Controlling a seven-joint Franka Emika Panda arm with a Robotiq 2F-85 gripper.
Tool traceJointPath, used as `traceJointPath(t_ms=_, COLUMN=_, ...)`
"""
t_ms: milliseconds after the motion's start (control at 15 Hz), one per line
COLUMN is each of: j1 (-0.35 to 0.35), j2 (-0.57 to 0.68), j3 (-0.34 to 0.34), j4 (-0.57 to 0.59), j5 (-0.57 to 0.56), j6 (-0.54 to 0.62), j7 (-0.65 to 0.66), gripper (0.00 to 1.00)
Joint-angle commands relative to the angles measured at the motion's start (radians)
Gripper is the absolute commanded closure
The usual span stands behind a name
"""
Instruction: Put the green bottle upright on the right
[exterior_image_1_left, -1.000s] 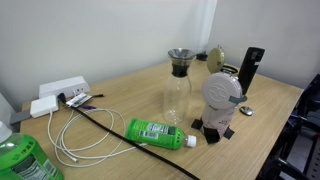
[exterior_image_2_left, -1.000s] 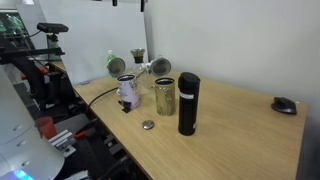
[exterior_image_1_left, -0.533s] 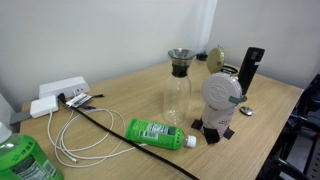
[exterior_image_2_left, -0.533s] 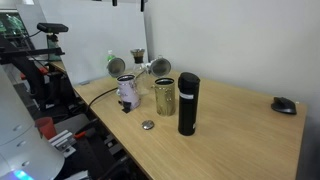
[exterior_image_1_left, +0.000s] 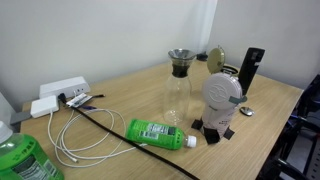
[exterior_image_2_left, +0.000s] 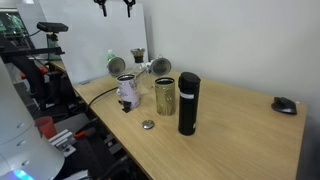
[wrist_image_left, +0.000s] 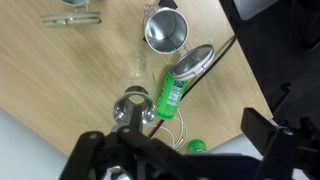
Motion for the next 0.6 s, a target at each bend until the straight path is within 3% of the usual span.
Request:
traceJointPath(t_ms=0, j1=0.019, j2=0.059, j3=0.064, j4=0.014, j5=-0.048, j6=0.1, j7=0.038, gripper=0.0)
traceJointPath(t_ms=200, j1=0.052, j2=0.09, j3=0.095, j4=0.011, j5=-0.024, j6=0.158, j7=0.062, gripper=0.0)
traceJointPath(t_ms=533, j1=0.082, j2=0.093, j3=0.106, j4=0.005, j5=-0.008, j6=0.153, j7=0.065, gripper=0.0)
